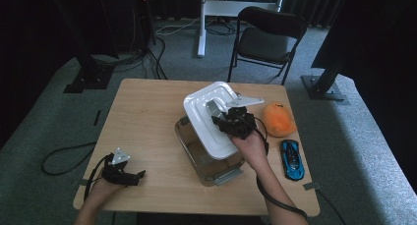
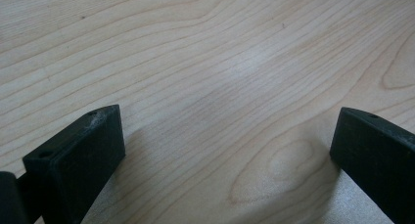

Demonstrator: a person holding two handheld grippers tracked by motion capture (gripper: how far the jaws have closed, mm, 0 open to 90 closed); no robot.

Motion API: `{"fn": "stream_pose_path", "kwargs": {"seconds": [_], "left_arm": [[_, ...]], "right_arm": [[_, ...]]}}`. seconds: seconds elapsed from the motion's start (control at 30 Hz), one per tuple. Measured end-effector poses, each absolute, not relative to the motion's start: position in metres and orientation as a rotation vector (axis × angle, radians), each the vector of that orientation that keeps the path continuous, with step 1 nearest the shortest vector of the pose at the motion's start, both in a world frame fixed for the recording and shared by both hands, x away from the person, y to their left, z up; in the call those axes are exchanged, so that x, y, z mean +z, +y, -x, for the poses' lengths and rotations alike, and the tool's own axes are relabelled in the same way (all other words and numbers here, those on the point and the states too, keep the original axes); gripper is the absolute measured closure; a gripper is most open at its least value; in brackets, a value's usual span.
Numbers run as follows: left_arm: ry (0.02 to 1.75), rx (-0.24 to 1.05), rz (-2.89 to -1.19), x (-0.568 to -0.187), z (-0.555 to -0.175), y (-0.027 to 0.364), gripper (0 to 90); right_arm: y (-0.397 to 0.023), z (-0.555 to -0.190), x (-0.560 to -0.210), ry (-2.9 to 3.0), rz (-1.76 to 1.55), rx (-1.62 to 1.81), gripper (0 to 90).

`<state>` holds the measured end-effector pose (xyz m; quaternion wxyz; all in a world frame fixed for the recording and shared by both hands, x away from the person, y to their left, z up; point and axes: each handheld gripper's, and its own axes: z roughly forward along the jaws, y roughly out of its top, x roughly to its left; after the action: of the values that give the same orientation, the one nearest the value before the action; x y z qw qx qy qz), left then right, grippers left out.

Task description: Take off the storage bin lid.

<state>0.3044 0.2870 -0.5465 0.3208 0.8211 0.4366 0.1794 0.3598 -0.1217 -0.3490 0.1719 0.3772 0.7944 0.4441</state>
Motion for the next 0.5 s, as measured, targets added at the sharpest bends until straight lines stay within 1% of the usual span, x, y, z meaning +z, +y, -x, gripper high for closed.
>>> {"fn": "stream_pose_path", "kwargs": {"seconds": [0.5], "left_arm": [[1.148,0.471,-2.156,-0.547,-0.304,0.287,0.2]], "right_arm": [[-0.155,-0.407,-0.347,2.142,-1.208,1.246,68.3]]}}
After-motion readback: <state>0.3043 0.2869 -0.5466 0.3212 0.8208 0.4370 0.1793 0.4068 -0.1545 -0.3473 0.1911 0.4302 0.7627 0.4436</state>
